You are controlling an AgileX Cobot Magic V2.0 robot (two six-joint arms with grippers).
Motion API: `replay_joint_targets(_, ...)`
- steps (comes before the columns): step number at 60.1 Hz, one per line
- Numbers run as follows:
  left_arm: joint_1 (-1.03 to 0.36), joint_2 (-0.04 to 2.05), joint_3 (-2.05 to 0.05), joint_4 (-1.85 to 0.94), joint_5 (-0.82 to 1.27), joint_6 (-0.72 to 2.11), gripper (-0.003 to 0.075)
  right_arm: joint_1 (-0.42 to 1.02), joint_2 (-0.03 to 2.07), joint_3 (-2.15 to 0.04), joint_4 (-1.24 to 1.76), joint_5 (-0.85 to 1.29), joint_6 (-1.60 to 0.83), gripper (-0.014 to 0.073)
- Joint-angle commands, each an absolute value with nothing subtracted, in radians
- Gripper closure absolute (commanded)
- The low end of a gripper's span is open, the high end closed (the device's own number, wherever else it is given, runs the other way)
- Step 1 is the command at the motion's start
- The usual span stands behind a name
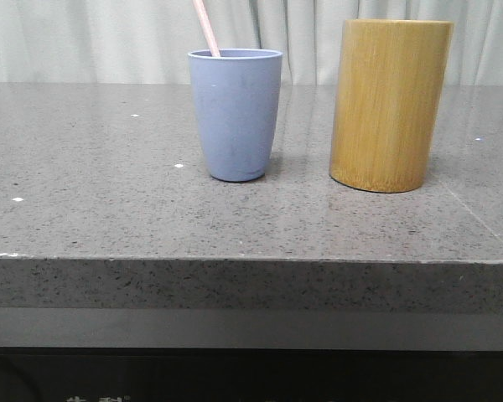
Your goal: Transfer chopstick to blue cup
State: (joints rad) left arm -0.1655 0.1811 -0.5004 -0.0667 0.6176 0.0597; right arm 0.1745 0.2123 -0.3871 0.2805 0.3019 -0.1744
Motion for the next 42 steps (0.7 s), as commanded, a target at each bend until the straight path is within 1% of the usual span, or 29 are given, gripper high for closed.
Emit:
replay_joint_targets(1,-0.165,0.193,-0.526,-0.076,0.537,0.05,0.0739,0.171,0.221,-0.412,0.288,0.219,-0.178,0.068)
replay_joint_targets(24,-0.165,0.188,-0.512,-0.067,0.516,0.052,0.0739,0.171,0.221,-0.412,0.288,0.219,-0.178,0.068)
replay_joint_targets(30,-0.158,0.135,-0.47,-0.087,0.469,0.052,0.0739,0.171,0.221,-0.412,0.288,0.219,-0.178,0.068)
replay_joint_targets(42,-0.101,-0.036,-0.329,-0.093,0.452,0.052,0.0739,0.171,0.221,-0.412,0.288,0.219,-0.178,0.068)
